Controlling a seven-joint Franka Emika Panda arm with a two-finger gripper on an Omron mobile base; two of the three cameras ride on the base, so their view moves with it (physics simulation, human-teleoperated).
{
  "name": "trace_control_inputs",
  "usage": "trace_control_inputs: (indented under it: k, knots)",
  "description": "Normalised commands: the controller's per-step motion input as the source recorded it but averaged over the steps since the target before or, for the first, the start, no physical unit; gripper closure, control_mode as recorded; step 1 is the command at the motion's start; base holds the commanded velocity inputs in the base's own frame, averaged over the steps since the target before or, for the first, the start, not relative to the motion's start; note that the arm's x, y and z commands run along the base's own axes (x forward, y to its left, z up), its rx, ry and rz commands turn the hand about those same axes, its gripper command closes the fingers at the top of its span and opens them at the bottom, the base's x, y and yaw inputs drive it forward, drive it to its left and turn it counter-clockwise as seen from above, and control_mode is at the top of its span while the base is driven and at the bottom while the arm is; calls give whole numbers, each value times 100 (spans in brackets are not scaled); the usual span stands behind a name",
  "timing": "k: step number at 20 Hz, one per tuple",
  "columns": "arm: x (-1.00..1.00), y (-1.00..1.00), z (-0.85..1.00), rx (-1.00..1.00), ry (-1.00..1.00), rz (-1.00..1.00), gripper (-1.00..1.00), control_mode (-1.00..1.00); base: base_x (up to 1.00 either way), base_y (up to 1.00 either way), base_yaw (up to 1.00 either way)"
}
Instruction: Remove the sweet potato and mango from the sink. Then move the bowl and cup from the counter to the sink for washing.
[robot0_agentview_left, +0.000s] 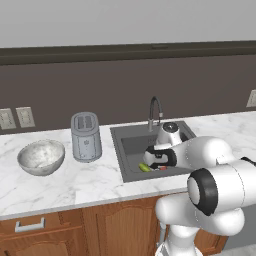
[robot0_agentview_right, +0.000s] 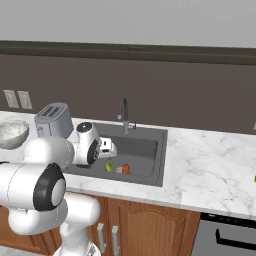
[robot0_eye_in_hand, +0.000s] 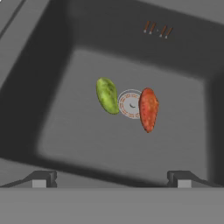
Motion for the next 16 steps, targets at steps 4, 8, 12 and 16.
trace_control_inputs:
  k: [4,8,12,16]
  knots:
    - [6,0,-7,0,0,8,-100,-100,0,0,0]
    - [4,-1,-6,1,0,9,-100,-100,0,0,0]
    - [4,-6,-4,7,0,8,-100,-100,0,0,0]
    - [4,-6,-2,9,0,5,-100,-100,0,0,0]
